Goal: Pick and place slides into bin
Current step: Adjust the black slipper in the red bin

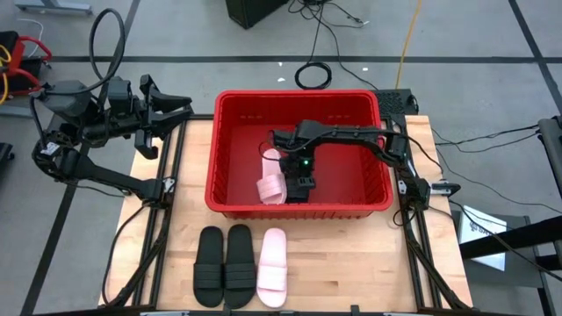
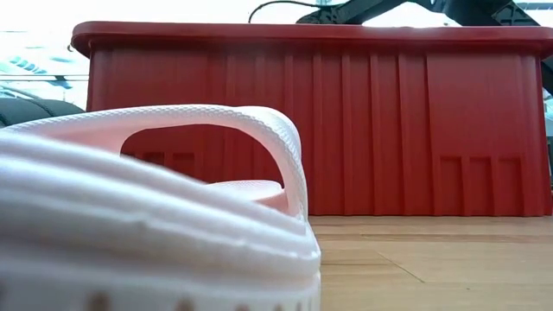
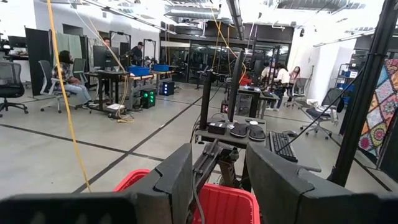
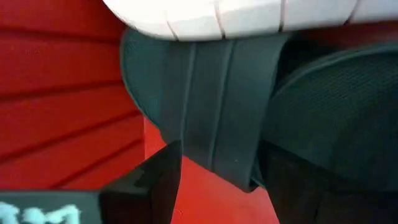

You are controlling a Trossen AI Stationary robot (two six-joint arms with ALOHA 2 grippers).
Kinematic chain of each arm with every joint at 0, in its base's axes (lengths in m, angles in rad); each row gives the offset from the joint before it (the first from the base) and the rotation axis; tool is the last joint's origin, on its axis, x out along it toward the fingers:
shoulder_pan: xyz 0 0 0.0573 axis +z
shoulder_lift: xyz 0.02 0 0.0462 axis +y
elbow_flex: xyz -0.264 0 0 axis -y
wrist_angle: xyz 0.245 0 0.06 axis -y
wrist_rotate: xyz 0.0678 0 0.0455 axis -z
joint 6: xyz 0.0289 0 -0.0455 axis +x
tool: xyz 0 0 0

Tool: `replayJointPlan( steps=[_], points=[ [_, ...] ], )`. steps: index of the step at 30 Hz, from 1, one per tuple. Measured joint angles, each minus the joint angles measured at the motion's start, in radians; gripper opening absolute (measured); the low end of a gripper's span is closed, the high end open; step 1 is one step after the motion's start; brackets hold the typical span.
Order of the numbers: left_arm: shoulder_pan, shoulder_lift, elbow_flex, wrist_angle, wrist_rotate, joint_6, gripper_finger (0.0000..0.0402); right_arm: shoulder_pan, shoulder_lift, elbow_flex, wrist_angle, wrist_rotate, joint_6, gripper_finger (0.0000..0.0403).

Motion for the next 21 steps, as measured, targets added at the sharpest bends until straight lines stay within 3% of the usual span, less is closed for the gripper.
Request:
replayJointPlan(
  steps=[8,21],
  points=[
    [0.000,0.000,0.000,-0.001,0.000,0.008,0.0152,0.001,-0.005,-0.062,0.014,0.001,0.011,0.0179],
    [0.000,0.000,0.000,-0.007,-0.002,0.008,0.0152,-0.009,-0.026,-0.066,0.001,0.013,0.002,0.0039]
  ],
)
